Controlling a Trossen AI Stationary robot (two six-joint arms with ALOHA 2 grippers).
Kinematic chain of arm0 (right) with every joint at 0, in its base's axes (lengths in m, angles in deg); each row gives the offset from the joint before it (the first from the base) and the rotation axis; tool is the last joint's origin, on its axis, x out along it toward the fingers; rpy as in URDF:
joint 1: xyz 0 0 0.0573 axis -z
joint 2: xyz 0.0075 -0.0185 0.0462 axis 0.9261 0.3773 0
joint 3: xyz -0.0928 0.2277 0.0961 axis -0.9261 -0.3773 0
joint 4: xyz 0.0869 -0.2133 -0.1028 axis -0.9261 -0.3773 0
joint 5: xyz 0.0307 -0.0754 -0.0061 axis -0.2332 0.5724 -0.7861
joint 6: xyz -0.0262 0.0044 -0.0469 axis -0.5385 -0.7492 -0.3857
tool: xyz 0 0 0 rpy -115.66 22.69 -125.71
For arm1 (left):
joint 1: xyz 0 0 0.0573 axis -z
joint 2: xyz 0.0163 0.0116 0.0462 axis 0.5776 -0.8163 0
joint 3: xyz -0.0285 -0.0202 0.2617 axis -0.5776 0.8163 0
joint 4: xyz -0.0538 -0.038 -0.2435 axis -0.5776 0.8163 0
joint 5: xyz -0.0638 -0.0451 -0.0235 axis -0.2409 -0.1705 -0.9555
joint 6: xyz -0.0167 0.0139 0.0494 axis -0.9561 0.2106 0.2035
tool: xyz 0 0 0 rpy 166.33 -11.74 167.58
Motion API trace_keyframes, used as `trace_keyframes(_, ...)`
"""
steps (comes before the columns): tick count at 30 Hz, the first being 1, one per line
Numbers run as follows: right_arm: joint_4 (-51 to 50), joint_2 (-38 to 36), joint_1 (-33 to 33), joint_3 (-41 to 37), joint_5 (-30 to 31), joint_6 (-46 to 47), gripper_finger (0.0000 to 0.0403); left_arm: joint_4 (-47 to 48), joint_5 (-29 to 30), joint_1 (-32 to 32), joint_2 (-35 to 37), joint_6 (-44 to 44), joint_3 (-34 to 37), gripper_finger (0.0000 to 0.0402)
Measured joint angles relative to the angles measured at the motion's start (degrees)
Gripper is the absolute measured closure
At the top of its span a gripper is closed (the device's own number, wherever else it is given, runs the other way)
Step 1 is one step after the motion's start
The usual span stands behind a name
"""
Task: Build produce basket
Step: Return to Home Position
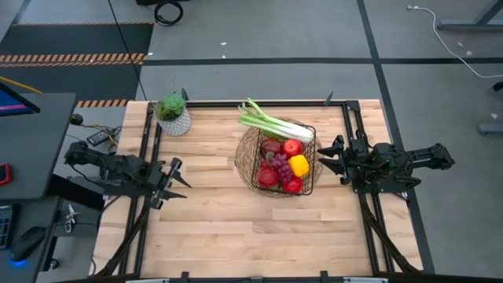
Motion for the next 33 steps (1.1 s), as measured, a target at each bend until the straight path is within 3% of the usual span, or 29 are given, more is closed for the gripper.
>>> trace_keyframes(6,0.0,0.0,0.0,0.0,0.0,0.0,0.0215,-1.4,-0.1,0.2,0.0,6.5,0.1,0.023)
trace_keyframes(33,0.0,0.0,0.0,0.0,0.0,0.0,0.0215,-2.8,-0.1,3.2,-1.7,6.3,0.1,0.023)
